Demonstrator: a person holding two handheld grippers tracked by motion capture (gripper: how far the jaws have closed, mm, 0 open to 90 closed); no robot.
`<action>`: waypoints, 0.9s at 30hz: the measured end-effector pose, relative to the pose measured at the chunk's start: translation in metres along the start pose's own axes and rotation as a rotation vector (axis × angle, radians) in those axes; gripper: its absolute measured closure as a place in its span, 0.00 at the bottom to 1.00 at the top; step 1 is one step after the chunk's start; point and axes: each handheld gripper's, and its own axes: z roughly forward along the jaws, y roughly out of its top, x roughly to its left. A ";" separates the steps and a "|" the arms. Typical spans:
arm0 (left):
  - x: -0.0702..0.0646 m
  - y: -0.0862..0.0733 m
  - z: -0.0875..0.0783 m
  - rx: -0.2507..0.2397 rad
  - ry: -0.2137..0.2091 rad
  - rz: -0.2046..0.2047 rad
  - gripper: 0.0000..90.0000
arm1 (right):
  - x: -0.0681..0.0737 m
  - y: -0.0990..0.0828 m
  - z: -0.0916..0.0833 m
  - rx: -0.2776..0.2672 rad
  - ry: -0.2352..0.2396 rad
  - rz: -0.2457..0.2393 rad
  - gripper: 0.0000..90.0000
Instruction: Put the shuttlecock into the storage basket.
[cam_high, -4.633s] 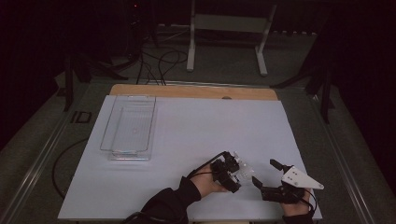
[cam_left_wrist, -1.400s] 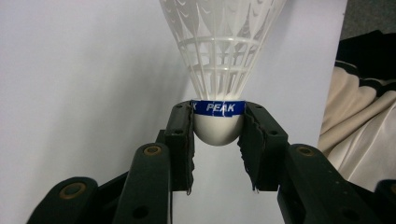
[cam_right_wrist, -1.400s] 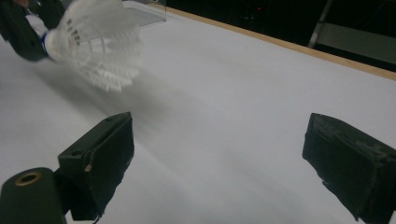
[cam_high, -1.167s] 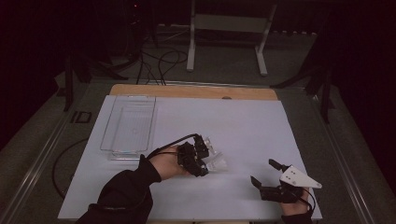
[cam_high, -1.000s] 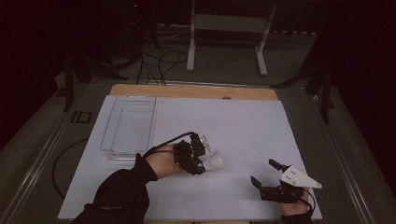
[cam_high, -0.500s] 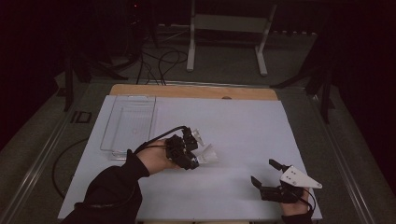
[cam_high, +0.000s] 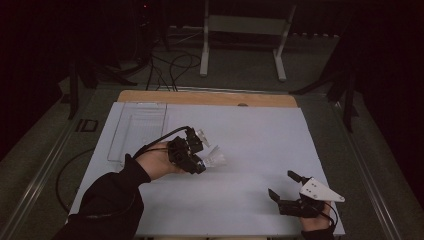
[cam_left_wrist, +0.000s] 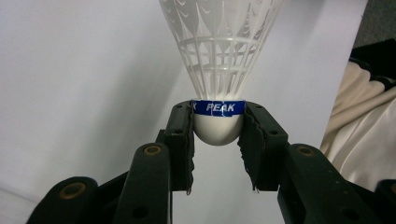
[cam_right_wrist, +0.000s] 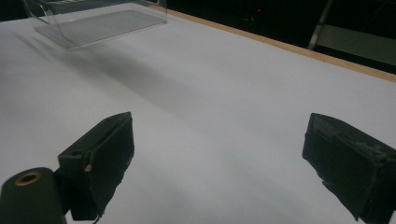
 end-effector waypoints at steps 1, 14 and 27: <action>0.001 0.000 -0.001 0.001 -0.002 0.002 0.74 | 0.000 0.000 0.000 0.000 0.002 0.001 0.10; 0.012 -0.008 -0.021 -0.015 0.006 -0.034 0.74 | 0.000 0.000 0.000 0.001 -0.005 0.002 0.10; 0.023 -0.021 -0.040 -0.047 0.010 -0.073 0.74 | 0.000 0.000 0.000 0.002 -0.001 -0.001 0.10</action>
